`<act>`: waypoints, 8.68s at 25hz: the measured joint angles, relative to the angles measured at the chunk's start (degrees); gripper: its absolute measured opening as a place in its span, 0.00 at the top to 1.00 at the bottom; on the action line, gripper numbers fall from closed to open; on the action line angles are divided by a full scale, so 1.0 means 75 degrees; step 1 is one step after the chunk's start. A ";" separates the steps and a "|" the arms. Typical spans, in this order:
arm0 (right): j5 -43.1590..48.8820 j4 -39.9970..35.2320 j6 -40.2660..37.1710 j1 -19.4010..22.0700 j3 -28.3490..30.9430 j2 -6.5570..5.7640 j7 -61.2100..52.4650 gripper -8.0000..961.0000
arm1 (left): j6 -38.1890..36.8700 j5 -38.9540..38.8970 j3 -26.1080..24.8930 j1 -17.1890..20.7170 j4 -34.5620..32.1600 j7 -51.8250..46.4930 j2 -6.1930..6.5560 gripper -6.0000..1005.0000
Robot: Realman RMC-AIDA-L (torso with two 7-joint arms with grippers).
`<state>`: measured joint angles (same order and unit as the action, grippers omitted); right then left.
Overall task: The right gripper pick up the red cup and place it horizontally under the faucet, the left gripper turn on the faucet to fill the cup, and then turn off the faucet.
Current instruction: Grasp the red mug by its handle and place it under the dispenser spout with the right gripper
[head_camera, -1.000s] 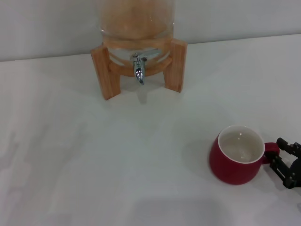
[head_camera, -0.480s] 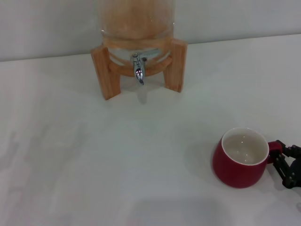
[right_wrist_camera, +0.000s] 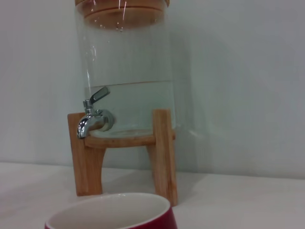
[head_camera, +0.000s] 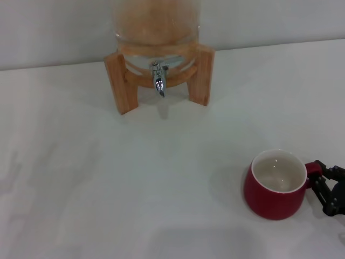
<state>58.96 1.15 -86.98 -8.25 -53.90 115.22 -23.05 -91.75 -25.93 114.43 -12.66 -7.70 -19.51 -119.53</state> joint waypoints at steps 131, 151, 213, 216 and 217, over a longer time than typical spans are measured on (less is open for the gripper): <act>0.0236 0.0331 0.3108 -0.4476 -0.0614 0.0130 -0.1681 0.84 | 0.0494 0.0504 0.0150 -0.0799 -0.0018 -0.0297 -0.0001 0.13; 0.0210 0.0330 0.3581 -0.4717 -0.0559 0.0129 -0.1872 0.84 | 0.0504 0.0506 0.0188 -0.0728 -0.0027 -0.0364 0.0000 0.13; 0.0444 0.0384 0.3993 -0.4760 -0.0122 0.0129 -0.1823 0.86 | 0.0492 0.0515 0.0387 -0.0715 -0.0039 -0.0375 0.0000 0.13; 0.0442 0.0384 0.4070 -0.4760 -0.0122 0.0129 -0.1821 0.86 | 0.0496 0.0515 0.0387 -0.0714 -0.0039 -0.0375 0.0000 0.13; 0.0442 0.0384 0.4097 -0.4760 -0.0122 0.0129 -0.1821 0.86 | 0.0496 0.0515 0.0387 -0.0714 -0.0039 -0.0375 0.0000 0.13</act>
<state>62.27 4.03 -56.25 -43.95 -54.81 116.19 -36.70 -88.03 -22.06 117.34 -18.01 -8.00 -22.33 -119.53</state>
